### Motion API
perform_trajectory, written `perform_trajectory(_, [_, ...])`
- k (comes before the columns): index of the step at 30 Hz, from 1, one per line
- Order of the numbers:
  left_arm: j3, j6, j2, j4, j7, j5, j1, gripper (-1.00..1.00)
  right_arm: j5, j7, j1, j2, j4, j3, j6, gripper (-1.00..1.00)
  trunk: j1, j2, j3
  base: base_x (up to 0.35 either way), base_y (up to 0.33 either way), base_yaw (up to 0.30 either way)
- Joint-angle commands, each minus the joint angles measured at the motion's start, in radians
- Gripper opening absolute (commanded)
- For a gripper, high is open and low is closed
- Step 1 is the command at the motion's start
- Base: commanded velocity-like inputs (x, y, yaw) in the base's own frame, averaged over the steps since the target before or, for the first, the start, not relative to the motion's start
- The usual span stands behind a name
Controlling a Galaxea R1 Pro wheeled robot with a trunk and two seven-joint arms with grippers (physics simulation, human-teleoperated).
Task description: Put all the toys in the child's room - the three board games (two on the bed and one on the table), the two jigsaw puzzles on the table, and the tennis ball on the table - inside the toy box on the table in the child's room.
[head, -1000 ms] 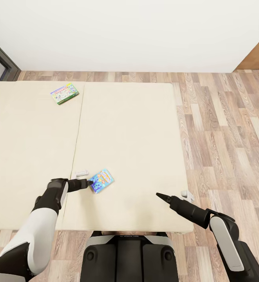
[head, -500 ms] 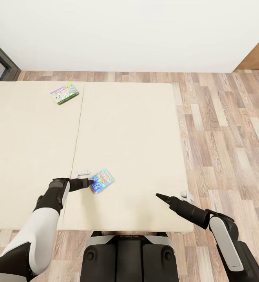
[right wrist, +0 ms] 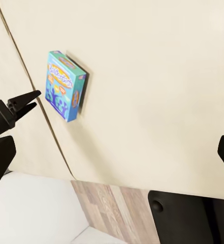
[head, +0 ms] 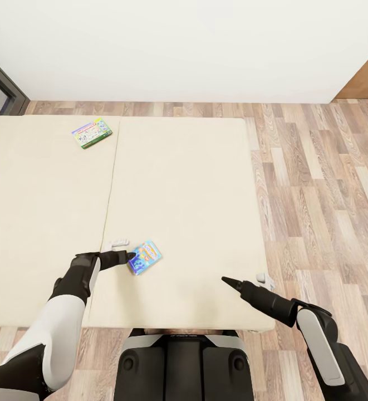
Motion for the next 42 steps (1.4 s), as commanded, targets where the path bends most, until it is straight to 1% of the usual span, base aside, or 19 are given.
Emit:
perform_trajectory(1, [0.007,0.003,-0.002,-0.002,-0.010,-0.010,-0.001,1.00,0.007,0.008,0.000,0.000,0.001,-0.002,0.005,1.00,0.001,-0.002,-0.001,0.000,0.000,0.000])
perform_trajectory(4, [0.007,-0.001,-0.003,-0.003,-0.011,-0.010,-0.001,1.00,0.007,0.008,-0.001,0.000,0.002,-0.002,0.005,1.00,0.001,-0.002,-0.001,0.000,0.000,0.000])
perform_trajectory(10, [0.008,-0.047,-0.003,-0.003,-0.013,-0.008,-0.001,1.00,0.008,0.008,-0.001,0.000,0.004,-0.002,0.004,1.00,0.001,-0.002,-0.001,0.000,0.000,0.000])
perform_trajectory(17, [0.008,-0.064,-0.003,-0.003,-0.022,-0.008,-0.001,1.00,0.008,0.008,-0.002,0.001,0.005,0.002,0.004,1.00,0.001,-0.002,-0.001,0.000,0.000,0.000])
perform_trajectory(22, [0.008,-0.074,-0.004,-0.003,-0.072,-0.007,-0.001,1.00,0.010,0.008,-0.002,0.002,0.005,0.005,0.004,1.00,0.001,-0.002,-0.001,0.000,0.000,0.000])
perform_trajectory(23, [0.008,-0.078,-0.004,-0.003,-0.093,-0.007,-0.001,1.00,0.014,0.008,-0.002,0.002,0.005,0.005,0.005,1.00,0.001,-0.002,-0.001,0.000,0.000,0.000])
perform_trajectory(27, [0.007,-0.082,-0.003,-0.003,-0.131,-0.008,-0.001,1.00,0.027,0.008,-0.001,0.002,0.005,0.005,0.005,1.00,0.001,-0.002,-0.001,0.000,0.000,0.000])
perform_trajectory(35, [0.007,-0.085,0.004,0.001,-0.154,-0.007,-0.001,1.00,0.036,0.008,0.000,0.004,0.004,0.006,0.006,1.00,0.001,-0.002,-0.001,0.000,0.000,0.000])
perform_trajectory(42, [0.009,-0.087,0.007,0.002,-0.207,-0.008,-0.001,1.00,0.037,0.009,0.000,0.005,0.003,0.007,0.008,1.00,0.001,-0.002,-0.001,0.000,0.000,0.000])
